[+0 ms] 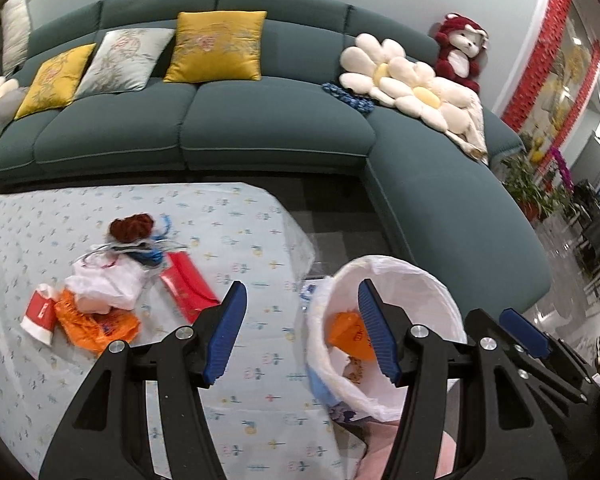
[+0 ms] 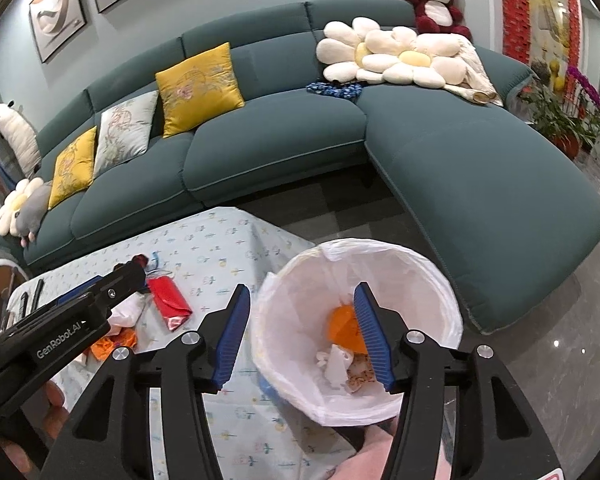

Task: Collect trash
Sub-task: 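Grasp the red-and-white paper cup with the left gripper while the right gripper grasps the orange bag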

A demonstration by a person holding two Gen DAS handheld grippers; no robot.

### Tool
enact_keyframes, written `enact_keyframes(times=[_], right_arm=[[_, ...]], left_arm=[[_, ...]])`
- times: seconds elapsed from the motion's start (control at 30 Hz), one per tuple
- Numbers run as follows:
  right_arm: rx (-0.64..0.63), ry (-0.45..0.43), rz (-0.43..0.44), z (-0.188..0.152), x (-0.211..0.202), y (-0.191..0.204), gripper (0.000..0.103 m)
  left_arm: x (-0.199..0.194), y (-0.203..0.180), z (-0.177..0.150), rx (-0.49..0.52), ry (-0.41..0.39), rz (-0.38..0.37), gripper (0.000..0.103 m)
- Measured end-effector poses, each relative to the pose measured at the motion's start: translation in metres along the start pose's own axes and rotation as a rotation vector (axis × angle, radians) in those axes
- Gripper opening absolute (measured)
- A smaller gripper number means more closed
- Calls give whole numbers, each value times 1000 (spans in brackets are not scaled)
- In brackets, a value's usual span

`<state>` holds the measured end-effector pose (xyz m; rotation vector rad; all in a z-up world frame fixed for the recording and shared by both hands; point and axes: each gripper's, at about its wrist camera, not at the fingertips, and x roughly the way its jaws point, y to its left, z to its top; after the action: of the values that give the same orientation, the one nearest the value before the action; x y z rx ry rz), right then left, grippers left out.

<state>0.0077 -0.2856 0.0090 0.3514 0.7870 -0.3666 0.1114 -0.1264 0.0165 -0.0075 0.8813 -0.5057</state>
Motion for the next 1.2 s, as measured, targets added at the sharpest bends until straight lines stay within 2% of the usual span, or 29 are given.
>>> enact_keyframes(times=[0.17, 0.43, 0.83, 0.97, 1.2], right_arm=[[-44, 13, 25, -4, 2, 30, 54], [-121, 64, 75, -21, 15, 85, 55], [-239, 158, 140, -57, 45, 170, 55], [-269, 195, 164, -69, 59, 197, 55], [-318, 265, 205, -83, 93, 249, 54]], left_arm=[[-6, 32, -4, -44, -9, 47, 61], [-15, 105, -22, -159, -2, 150, 70], [-24, 226, -63, -380, 57, 287, 71], [-26, 262, -76, -449, 75, 304, 71], [-15, 309, -87, -589, 129, 286, 70]])
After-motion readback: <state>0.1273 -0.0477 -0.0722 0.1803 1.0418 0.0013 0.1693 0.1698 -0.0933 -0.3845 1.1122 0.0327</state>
